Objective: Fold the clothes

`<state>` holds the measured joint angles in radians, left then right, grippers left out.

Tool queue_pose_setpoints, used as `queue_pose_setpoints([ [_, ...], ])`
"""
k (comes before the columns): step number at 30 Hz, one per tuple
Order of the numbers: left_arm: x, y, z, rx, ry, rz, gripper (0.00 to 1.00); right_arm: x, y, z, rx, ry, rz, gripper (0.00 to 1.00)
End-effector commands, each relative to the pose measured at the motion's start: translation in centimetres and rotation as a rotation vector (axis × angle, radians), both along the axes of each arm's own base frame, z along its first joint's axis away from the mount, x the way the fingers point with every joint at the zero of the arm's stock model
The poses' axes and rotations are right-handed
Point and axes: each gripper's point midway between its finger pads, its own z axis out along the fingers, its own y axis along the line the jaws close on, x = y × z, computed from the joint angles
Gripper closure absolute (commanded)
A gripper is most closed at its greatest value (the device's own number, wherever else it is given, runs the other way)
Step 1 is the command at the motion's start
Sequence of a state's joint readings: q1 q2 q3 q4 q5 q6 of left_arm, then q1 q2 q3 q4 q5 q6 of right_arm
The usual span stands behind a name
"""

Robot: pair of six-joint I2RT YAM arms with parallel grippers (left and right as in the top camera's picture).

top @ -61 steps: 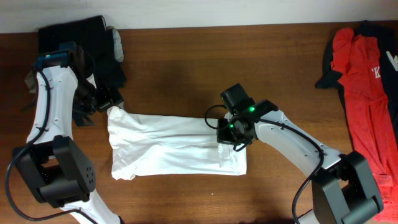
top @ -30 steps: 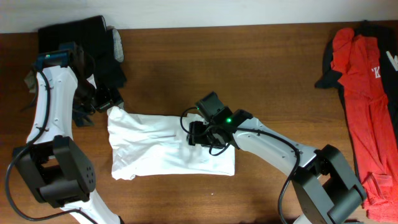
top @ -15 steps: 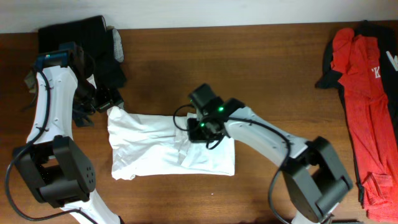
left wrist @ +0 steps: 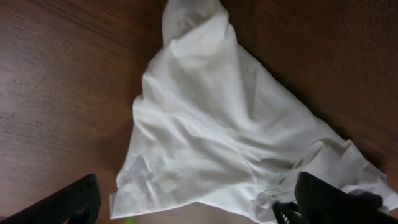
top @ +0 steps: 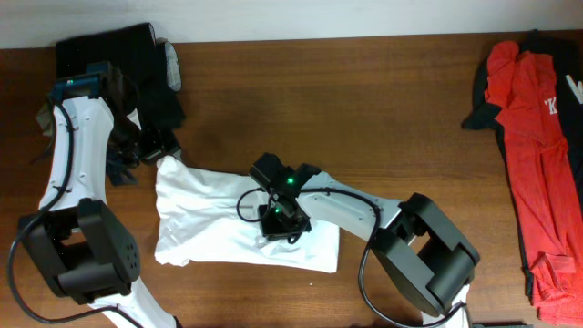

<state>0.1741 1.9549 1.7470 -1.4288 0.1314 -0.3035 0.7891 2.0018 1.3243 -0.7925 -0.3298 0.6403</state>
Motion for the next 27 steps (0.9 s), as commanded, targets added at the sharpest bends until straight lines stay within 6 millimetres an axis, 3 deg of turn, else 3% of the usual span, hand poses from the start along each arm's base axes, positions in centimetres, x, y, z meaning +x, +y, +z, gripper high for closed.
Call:
queue_pose_setpoints([
  [1, 0.2, -0.3, 0.5, -0.008, -0.017, -0.005, 0.01, 2.1, -1.3, 4.4, -0.032, -0.1, -0.003, 0.18],
  [2, 0.3, -0.3, 0.5, -0.008, -0.02, -0.005, 0.01, 2.4, -1.9, 5.7, -0.036, -0.102, -0.009, 0.03],
  [3, 0.3, -0.3, 0.5, -0.008, -0.021, -0.005, 0.01, 2.7, -2.4, 6.5, -0.038, -0.106, -0.014, 0.01],
  [6, 0.3, -0.3, 0.5, -0.008, -0.019, -0.005, 0.01, 3.5, -4.4, 7.9, -0.05, -0.106, -0.033, 0.01],
  [11, 0.3, -0.3, 0.5, -0.008, -0.019, -0.005, 0.01, 4.3, -8.3, 7.2, -0.12, -0.071, -0.068, 0.0],
  [12, 0.3, -0.3, 0.5, -0.008, -0.02, -0.005, 0.01, 4.4, -8.7, 6.9, -0.133, -0.072, -0.075, 0.03],
  [14, 0.3, -0.3, 0.5, -0.008, -0.02, -0.005, 0.01, 4.3, -8.8, 6.3, -0.125, -0.067, -0.08, 0.32],
  [15, 0.3, -0.3, 0.5, -0.008, -0.02, -0.005, 0.01, 4.2, -8.3, 6.0, -0.102, -0.063, -0.075, 0.43],
  [17, 0.3, -0.3, 0.5, -0.008, -0.02, -0.005, 0.01, 3.5, -6.2, 5.2, -0.017, -0.046, -0.051, 0.54],
  [22, 0.2, -0.3, 0.5, -0.008, -0.019, -0.005, 0.01, 1.6, -2.6, 2.5, 0.043, -0.03, -0.028, 0.58],
  [27, 0.2, -0.3, 0.5, -0.008, -0.017, -0.005, 0.01, -0.4, 1.8, 2.2, 0.116, -0.042, 0.028, 0.59],
])
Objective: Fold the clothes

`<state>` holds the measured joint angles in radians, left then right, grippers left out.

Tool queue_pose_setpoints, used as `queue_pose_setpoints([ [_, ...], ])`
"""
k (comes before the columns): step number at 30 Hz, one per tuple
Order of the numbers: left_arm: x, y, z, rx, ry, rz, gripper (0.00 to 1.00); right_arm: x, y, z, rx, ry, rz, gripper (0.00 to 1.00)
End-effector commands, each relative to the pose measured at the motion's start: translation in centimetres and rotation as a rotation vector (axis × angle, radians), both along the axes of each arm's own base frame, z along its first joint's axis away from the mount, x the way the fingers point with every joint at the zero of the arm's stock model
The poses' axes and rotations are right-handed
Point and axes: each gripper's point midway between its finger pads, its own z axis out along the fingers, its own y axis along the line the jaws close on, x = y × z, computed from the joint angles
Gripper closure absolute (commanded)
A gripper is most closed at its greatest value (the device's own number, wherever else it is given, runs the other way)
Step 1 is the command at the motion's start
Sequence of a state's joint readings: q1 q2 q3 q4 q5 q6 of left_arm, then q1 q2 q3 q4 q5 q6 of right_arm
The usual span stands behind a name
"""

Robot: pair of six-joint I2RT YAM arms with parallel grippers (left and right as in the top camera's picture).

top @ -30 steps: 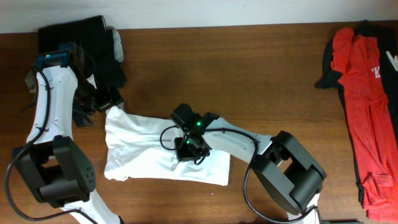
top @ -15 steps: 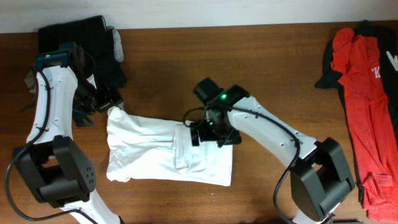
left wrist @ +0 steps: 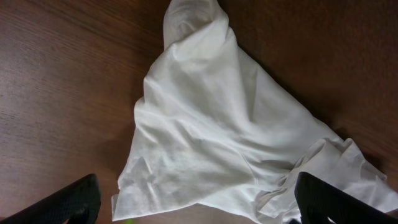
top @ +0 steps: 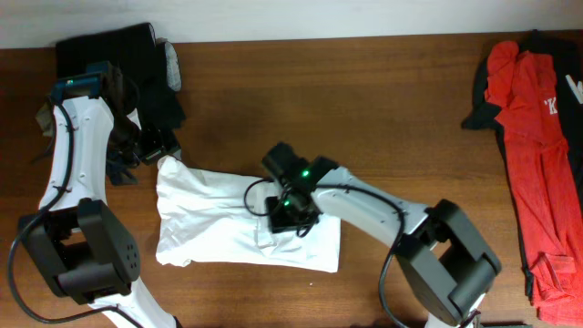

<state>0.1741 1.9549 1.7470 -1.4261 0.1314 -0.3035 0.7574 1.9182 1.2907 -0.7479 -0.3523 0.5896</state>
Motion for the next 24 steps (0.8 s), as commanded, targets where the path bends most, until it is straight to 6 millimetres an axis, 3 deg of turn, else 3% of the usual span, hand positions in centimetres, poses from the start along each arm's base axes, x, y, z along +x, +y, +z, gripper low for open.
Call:
queue_pose_setpoints([
  [1, 0.1, -0.3, 0.5, -0.009, -0.011, -0.005, 0.01, -1.9, 2.7, -0.1, 0.045, 0.01, 0.033, 0.58],
  [4, 0.0, -0.3, 0.5, -0.01, -0.009, -0.005, 0.01, -2.6, 4.9, 0.3, 0.1, -0.018, 0.075, 0.65],
  [7, 0.0, -0.3, 0.5, -0.009, -0.009, -0.005, 0.01, -2.4, 5.4, 0.8, 0.106, -0.044, 0.081, 0.92],
  [8, 0.0, -0.3, 0.5, -0.009, -0.009, -0.005, 0.01, -2.0, 5.1, 1.4, 0.107, -0.052, 0.074, 0.96],
  [10, 0.0, -0.3, 0.5, -0.009, -0.01, -0.005, 0.01, -0.6, 3.5, 3.2, 0.061, -0.109, 0.038, 0.96],
  [13, 0.1, -0.3, 0.5, -0.009, -0.013, -0.005, 0.01, 1.8, -0.7, 5.7, -0.053, -0.184, -0.055, 0.94],
  [15, 0.1, -0.3, 0.5, -0.009, -0.013, -0.005, 0.01, 2.2, -2.3, 5.1, -0.088, -0.155, -0.086, 0.94],
  [17, 0.1, -0.3, 0.5, -0.009, -0.013, -0.005, 0.01, 2.1, -2.9, 3.2, -0.121, -0.119, -0.1, 0.94],
  [21, 0.1, -0.3, 0.5, -0.009, -0.013, -0.005, 0.01, 0.5, -2.2, -0.7, -0.181, -0.032, -0.115, 0.94],
  [24, 0.1, -0.3, 0.5, -0.009, -0.013, -0.005, 0.01, -0.8, -0.3, -2.5, -0.151, 0.013, -0.075, 0.96],
])
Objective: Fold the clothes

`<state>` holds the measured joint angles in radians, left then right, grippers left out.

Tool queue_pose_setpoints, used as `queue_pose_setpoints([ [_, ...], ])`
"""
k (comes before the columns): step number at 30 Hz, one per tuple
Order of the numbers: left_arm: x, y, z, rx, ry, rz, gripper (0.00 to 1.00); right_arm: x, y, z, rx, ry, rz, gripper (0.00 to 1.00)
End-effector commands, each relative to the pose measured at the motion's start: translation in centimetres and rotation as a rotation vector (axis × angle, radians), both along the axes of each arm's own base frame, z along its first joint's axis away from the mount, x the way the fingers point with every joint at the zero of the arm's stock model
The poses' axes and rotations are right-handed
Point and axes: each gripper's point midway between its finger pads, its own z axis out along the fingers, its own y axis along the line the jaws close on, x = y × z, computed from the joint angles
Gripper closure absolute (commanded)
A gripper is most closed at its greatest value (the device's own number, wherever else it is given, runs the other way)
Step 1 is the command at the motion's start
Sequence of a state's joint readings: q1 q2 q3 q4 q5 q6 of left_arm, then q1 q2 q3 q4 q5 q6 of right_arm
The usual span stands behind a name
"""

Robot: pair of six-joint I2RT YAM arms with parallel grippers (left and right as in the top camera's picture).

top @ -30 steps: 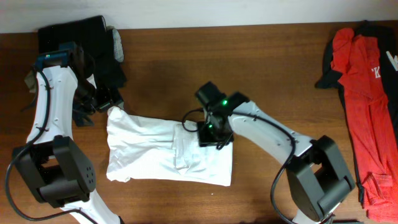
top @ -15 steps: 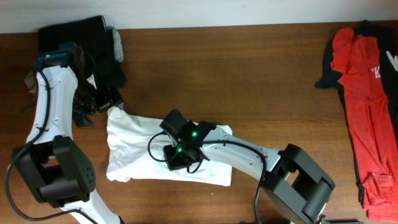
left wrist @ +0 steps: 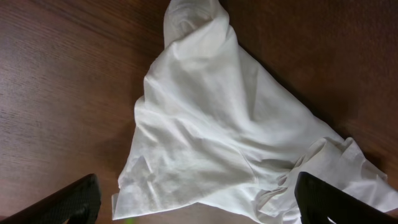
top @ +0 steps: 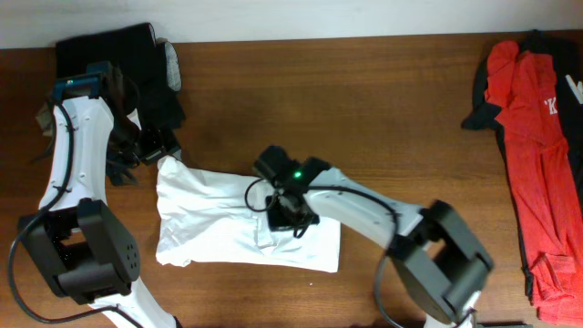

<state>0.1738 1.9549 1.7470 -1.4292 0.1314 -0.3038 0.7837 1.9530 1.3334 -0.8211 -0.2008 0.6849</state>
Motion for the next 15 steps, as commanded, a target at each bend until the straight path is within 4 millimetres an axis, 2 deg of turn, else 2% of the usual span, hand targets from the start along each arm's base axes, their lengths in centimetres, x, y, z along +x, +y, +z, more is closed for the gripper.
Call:
queue_pose_setpoints([
  [1, 0.2, -0.3, 0.5, -0.009, -0.016, -0.005, 0.01, -1.7, 2.1, -1.5, 0.034, 0.046, 0.027, 0.96],
  [6, 0.1, -0.3, 0.5, -0.009, -0.012, -0.005, 0.01, -2.9, 4.9, -1.4, 0.087, 0.01, 0.092, 0.92],
  [10, 0.1, -0.3, 0.5, -0.009, -0.013, -0.009, 0.01, -3.3, 6.1, -1.1, 0.119, -0.004, 0.113, 0.96],
  [11, 0.1, -0.3, 0.5, -0.009, -0.012, -0.009, 0.01, -3.3, 6.0, -0.8, 0.122, 0.0, 0.118, 0.96],
  [13, 0.1, -0.3, 0.5, -0.009, -0.013, -0.009, 0.01, -2.6, 4.9, 1.1, 0.11, 0.001, 0.113, 0.96],
  [15, 0.1, -0.3, 0.5, -0.008, -0.014, -0.009, 0.01, -0.7, 1.8, 4.8, 0.068, -0.054, 0.065, 0.96],
])
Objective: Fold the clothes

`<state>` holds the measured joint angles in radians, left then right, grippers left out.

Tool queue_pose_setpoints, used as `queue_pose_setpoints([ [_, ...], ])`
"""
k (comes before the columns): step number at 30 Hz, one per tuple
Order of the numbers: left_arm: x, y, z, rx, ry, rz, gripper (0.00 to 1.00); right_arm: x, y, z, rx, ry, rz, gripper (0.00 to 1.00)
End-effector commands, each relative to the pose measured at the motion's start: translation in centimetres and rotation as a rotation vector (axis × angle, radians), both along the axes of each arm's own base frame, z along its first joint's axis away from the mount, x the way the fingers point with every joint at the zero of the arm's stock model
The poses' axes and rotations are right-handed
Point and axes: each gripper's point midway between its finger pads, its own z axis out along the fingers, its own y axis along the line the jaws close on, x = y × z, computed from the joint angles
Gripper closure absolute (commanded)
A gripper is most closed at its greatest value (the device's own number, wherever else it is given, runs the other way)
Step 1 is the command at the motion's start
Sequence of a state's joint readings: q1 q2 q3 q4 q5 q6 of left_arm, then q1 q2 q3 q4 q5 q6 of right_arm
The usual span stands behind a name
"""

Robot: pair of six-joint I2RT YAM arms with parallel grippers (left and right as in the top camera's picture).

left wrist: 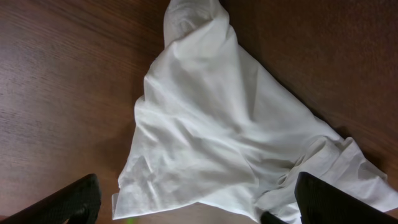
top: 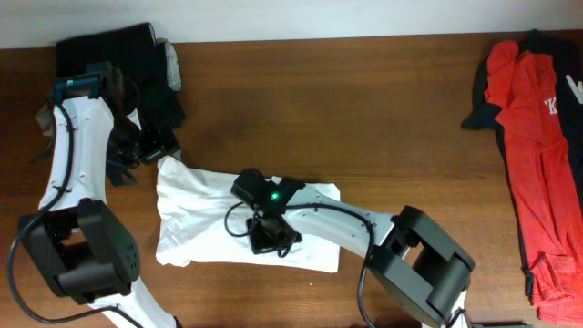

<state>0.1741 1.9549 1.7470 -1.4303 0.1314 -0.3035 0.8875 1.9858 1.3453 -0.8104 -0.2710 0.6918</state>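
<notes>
A crumpled white garment (top: 205,214) lies spread on the brown table (top: 383,109), left of centre. My left gripper (top: 157,148) hovers at its far left corner; in the left wrist view the white garment (left wrist: 211,137) fills the middle, and the left gripper (left wrist: 196,214) is open, with its black fingers (left wrist: 68,200) wide apart at the bottom corners and nothing between them. My right gripper (top: 264,239) sits low on the garment's front middle. From above, its jaws cannot be made out.
A red garment (top: 533,137) lies over a black one along the table's right edge. A pile of dark clothes (top: 137,55) sits at the far left corner, just behind the left arm. The right arm stretches across the table's front centre.
My right gripper has moved left and toward the front edge, from the garment's right-centre to its front middle, covering a small flap of cloth. The left gripper has stayed put and open.
My right gripper was first down on the garment's middle. It then stood slightly farther right and back, with a small flap of cloth showing beside it, and stayed near there. Now it rests over that flap. The left gripper held open at the far left corner throughout.
</notes>
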Motion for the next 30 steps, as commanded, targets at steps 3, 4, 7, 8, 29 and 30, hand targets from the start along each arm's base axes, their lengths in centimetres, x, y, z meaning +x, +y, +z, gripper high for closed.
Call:
queue_pose_setpoints([
  [3, 0.2, -0.3, 0.5, -0.008, -0.016, -0.009, 0.01, 5.1, -6.0, 8.9, -0.001, -0.171, -0.133, 0.82],
  [4, 0.2, -0.3, 0.5, -0.008, -0.018, -0.009, 0.01, 5.7, -6.9, 9.4, 0.001, -0.18, -0.141, 0.77],
  [7, 0.2, -0.3, 0.5, -0.008, -0.018, -0.009, 0.01, 7.2, -9.2, 8.6, -0.027, -0.162, -0.185, 0.76],
  [8, 0.2, -0.3, 0.5, -0.008, -0.018, -0.009, 0.01, 7.5, -9.8, 7.8, -0.044, -0.143, -0.202, 0.76],
  [29, 0.3, -0.3, 0.4, -0.007, -0.021, -0.009, 0.01, 10.6, -20.9, 0.0, -0.34, 0.004, -0.358, 0.94],
  [30, 0.3, -0.3, 0.4, -0.006, -0.021, -0.009, 0.01, 10.6, -21.0, 0.8, -0.321, 0.001, -0.371, 0.96],
])
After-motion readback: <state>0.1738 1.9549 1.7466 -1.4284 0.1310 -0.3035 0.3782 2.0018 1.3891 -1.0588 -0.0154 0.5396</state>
